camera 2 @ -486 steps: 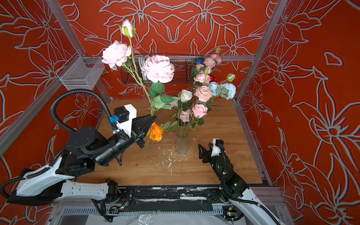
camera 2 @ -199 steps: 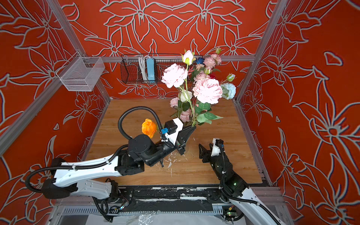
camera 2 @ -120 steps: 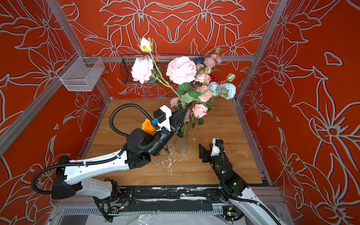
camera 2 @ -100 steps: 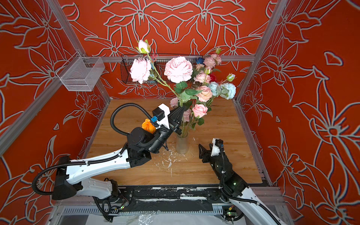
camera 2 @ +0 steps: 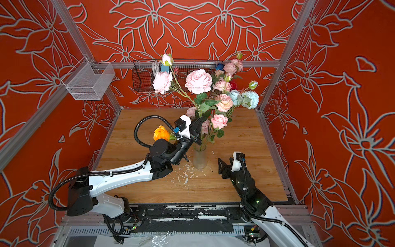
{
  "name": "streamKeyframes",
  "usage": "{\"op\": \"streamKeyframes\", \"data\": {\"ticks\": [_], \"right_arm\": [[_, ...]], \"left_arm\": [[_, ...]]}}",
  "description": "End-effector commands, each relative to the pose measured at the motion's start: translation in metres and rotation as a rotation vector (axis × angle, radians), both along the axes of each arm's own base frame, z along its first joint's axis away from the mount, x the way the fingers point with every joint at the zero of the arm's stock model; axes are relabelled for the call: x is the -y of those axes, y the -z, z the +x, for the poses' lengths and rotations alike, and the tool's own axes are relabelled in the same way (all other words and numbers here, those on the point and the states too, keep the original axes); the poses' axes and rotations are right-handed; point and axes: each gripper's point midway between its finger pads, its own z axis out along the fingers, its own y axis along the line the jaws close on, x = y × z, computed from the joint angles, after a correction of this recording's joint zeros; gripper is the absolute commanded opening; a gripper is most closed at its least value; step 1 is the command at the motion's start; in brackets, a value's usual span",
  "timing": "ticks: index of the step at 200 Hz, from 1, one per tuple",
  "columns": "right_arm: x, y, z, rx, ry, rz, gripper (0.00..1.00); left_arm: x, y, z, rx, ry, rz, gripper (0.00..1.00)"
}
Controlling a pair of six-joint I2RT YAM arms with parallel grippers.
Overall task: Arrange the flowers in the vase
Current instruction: 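Lower the pink rose spray stem into the clear vase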
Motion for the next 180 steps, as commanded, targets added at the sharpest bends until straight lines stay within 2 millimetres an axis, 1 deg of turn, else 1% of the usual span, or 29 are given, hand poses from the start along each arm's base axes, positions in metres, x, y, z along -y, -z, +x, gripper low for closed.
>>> {"op": "streamKeyframes", "data": {"ticks": [1,26,49,57,70,76,93,105,115,120,131,155,162,164,166,167,170,180], "right_arm": [[0.003,-0.008,0.002,0.022,0.02,0.015,0.73],[0.003,-0.008,0.002,0.023,0.021,0.017,0.73],[0.003,-0.008,0.002,0.023,0.018,0.017,0.73],[0.003,-0.008,0.002,0.022,0.019,0.015,0.73],[0.004,-0.009,0.001,0.024,0.021,0.017,0.73],[0.003,-0.009,0.001,0.023,0.019,0.016,0.73],[0.004,-0.009,0.002,0.024,0.022,0.018,0.73],[0.003,-0.008,0.001,0.023,0.018,0.016,0.73],[0.003,-0.009,0.001,0.024,0.017,0.018,0.73],[0.003,-0.009,0.001,0.024,0.018,0.018,0.73],[0.003,-0.009,0.001,0.023,0.019,0.019,0.73],[0.003,-0.009,0.001,0.022,0.016,0.019,0.73],[0.002,-0.009,0.001,0.022,0.015,0.02,0.73],[0.002,-0.009,0.001,0.022,0.015,0.02,0.73],[0.002,-0.009,0.001,0.022,0.014,0.02,0.73],[0.002,-0.009,0.001,0.022,0.015,0.021,0.73],[0.002,-0.009,0.001,0.023,0.014,0.021,0.73],[0.002,-0.01,0.001,0.023,0.015,0.021,0.73]], "left_arm": [[-0.008,0.002,0.004,-0.002,-0.029,-0.041,0.0],[-0.006,0.016,0.007,-0.018,-0.033,-0.005,0.0],[-0.003,0.027,0.014,-0.061,-0.039,0.033,0.0],[-0.003,0.03,0.015,-0.072,-0.036,0.037,0.09],[-0.004,0.03,0.015,-0.08,-0.033,0.035,0.18],[-0.004,0.03,0.014,-0.082,-0.028,0.035,0.24],[-0.004,0.028,0.012,-0.089,-0.012,0.041,0.27],[-0.005,0.027,0.01,-0.095,0.0,0.045,0.34],[-0.007,0.026,0.009,-0.108,0.006,0.043,0.52],[-0.008,0.026,0.008,-0.117,0.01,0.046,0.59],[-0.007,0.027,0.006,-0.132,0.025,0.061,0.61],[-0.01,0.028,0.002,-0.156,0.038,0.077,0.75],[-0.011,0.029,0.001,-0.167,0.039,0.085,0.84],[-0.012,0.028,0.001,-0.17,0.04,0.087,0.9],[-0.012,0.028,0.001,-0.173,0.041,0.089,0.98],[-0.012,0.028,0.001,-0.176,0.042,0.09,1.0],[-0.013,0.028,0.0,-0.183,0.042,0.095,0.98],[-0.017,0.029,0.0,-0.222,0.036,0.109,0.97]]}}
